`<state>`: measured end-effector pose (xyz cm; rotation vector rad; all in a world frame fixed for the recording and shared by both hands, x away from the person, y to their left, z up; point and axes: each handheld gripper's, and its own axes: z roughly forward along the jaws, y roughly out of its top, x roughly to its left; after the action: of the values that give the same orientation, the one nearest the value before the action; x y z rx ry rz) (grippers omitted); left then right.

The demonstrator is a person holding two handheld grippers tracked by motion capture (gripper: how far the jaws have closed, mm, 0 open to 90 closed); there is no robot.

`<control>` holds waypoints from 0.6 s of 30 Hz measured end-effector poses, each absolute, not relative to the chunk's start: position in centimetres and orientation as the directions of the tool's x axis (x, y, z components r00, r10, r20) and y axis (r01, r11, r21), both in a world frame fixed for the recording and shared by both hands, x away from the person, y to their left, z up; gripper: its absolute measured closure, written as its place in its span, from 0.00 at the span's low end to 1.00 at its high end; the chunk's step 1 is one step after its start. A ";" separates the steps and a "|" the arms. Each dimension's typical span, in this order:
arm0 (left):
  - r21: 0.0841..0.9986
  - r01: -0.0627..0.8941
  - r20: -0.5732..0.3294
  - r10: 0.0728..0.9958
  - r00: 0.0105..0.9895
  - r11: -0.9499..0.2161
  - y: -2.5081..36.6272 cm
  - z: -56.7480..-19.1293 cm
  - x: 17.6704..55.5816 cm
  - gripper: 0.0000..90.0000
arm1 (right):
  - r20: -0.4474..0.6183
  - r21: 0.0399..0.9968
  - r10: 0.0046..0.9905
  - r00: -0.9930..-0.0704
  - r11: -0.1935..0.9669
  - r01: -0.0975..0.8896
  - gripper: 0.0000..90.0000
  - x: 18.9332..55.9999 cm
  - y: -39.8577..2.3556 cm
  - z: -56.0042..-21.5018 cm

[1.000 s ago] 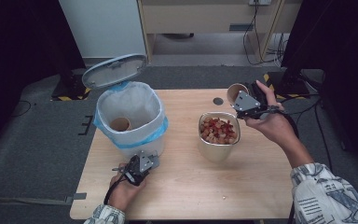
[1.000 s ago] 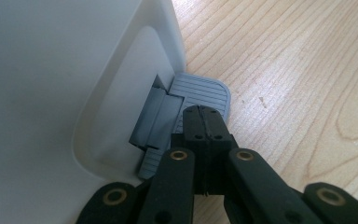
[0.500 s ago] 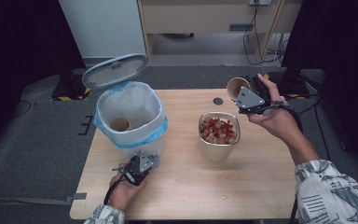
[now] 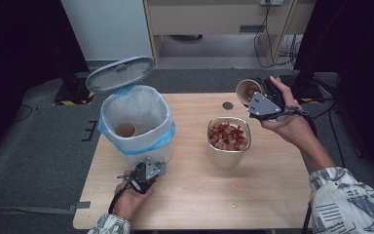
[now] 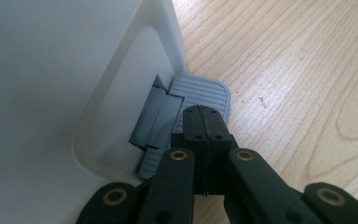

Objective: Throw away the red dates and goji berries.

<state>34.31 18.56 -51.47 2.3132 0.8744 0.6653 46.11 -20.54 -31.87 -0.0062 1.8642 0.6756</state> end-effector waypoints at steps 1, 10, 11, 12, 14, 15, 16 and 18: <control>0.658 0.424 0.244 0.709 0.662 -0.622 18.6 -51.5 34.3 1.00 | -0.863 0.446 0.308 -0.400 0.837 -0.316 0.30 46.1 -20.5 -31.9; 0.659 0.424 0.242 0.709 0.662 -0.621 18.6 -51.5 34.3 1.00 | -0.890 0.394 0.268 -0.370 0.859 -0.327 0.30 46.3 -20.4 -31.2; 0.659 0.424 0.242 0.709 0.662 -0.621 18.6 -51.5 34.3 1.00 | -0.890 0.394 0.268 -0.370 0.859 -0.327 0.30 46.3 -20.4 -31.2; 0.659 0.425 0.241 0.709 0.662 -0.621 18.6 -51.5 34.3 1.00 | -0.899 0.371 0.248 -0.360 0.869 -0.328 0.30 46.2 -20.3 -31.2; 0.659 0.424 0.242 0.709 0.662 -0.621 18.6 -51.5 34.3 1.00 | -0.904 0.360 0.238 -0.356 0.873 -0.329 0.30 46.2 -20.3 -31.2; 0.659 0.424 0.242 0.709 0.662 -0.621 18.6 -51.5 34.3 1.00 | -0.905 0.356 0.236 -0.354 0.875 -0.327 0.30 46.2 -20.3 -31.2; 0.659 0.425 0.242 0.709 0.662 -0.621 18.6 -51.5 34.3 1.00 | -0.911 0.343 0.225 -0.346 0.880 -0.328 0.30 46.2 -20.3 -31.2; 0.659 0.425 0.241 0.710 0.662 -0.621 18.6 -51.5 34.3 1.00 | -0.923 0.308 0.195 -0.331 0.892 -0.332 0.30 46.0 -20.2 -31.1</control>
<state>34.32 18.57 -51.46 2.3125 0.8761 0.6629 46.03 -20.21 -31.15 -0.1024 1.8329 0.5352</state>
